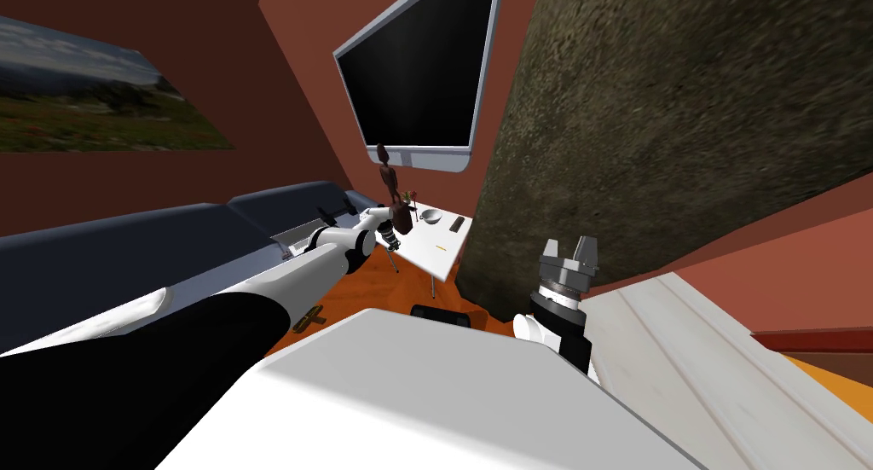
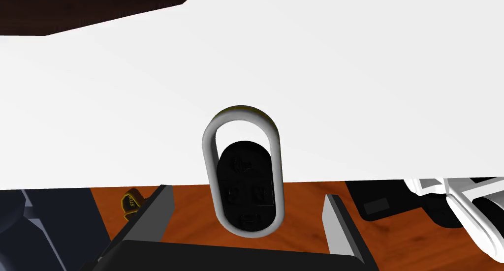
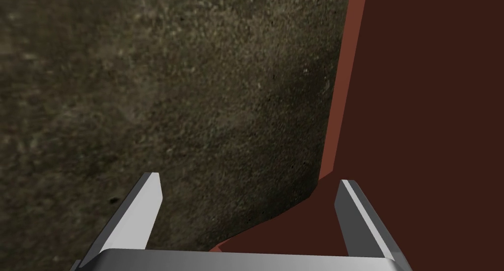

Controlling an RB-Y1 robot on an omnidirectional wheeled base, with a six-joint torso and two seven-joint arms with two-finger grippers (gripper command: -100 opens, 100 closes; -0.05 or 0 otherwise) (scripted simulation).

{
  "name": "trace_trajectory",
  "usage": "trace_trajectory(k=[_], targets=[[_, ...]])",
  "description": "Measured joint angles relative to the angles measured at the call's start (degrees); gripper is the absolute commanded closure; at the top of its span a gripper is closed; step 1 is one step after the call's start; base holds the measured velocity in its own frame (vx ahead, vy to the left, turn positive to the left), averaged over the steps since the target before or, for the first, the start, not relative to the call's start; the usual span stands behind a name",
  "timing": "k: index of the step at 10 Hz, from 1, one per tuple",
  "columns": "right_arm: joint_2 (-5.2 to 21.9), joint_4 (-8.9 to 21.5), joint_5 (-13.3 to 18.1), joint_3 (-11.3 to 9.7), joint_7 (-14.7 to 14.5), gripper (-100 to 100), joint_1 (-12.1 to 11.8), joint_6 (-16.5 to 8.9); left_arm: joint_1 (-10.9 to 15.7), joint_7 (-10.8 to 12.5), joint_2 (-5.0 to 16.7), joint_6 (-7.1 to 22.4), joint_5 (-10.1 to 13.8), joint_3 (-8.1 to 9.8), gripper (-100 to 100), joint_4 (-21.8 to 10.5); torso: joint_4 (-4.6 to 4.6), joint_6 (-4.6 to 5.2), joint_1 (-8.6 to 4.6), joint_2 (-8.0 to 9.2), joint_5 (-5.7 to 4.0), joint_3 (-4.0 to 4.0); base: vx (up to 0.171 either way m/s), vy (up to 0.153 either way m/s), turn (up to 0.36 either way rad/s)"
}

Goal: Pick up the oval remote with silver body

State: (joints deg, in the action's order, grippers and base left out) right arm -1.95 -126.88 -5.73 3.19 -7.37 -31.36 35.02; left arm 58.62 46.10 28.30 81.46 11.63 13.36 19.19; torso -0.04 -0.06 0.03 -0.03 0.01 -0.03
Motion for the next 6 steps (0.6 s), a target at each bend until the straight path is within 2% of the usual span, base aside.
trace_trajectory(k=[1, 2, 3, 5, 6], targets=[[0.00, 0.00, 0.00, 0.00, 0.00, 0, 0.00, 0.00, -1.41, 0.06, -0.59, -0.26, 0.01, 0.05, -100, 1.24, -0.01, -0.01, -0.02, -0.03, 0.01, -0.02, 0.028, -0.011, 0.020], [0.00, 0.00, 0.00, 0.00, 0.00, 0, 0.00, 0.00, -1.03, -0.22, -0.55, -1.57, 0.00, 0.05, -100, -0.60, -0.01, 0.00, -0.04, -0.05, -0.01, -0.03, 0.035, -0.011, 0.018], [0.00, 0.00, 0.00, 0.00, 0.00, 0, 0.00, 0.00, -4.37, -0.14, -1.16, -0.28, 0.20, 0.28, -100, 4.67, -0.02, -0.02, -0.03, -0.06, 0.00, -0.04, 0.024, -0.013, 0.015], [0.00, 0.00, 0.00, 0.00, 0.00, 0, 0.00, 0.00, -2.47, -0.71, -0.87, -2.76, 0.10, 0.19, -100, 1.11, 0.00, 0.00, -0.04, 0.00, -0.01, 0.00, 0.004, -0.003, -0.003], [0.00, 0.00, 0.00, 0.00, 0.00, 0, 0.00, 0.00, -3.68, -0.53, -1.14, -2.04, 0.15, 0.25, -100, 2.72, 0.00, -0.01, 0.00, 0.04, 0.01, 0.02, 0.000, 0.000, 0.000]])
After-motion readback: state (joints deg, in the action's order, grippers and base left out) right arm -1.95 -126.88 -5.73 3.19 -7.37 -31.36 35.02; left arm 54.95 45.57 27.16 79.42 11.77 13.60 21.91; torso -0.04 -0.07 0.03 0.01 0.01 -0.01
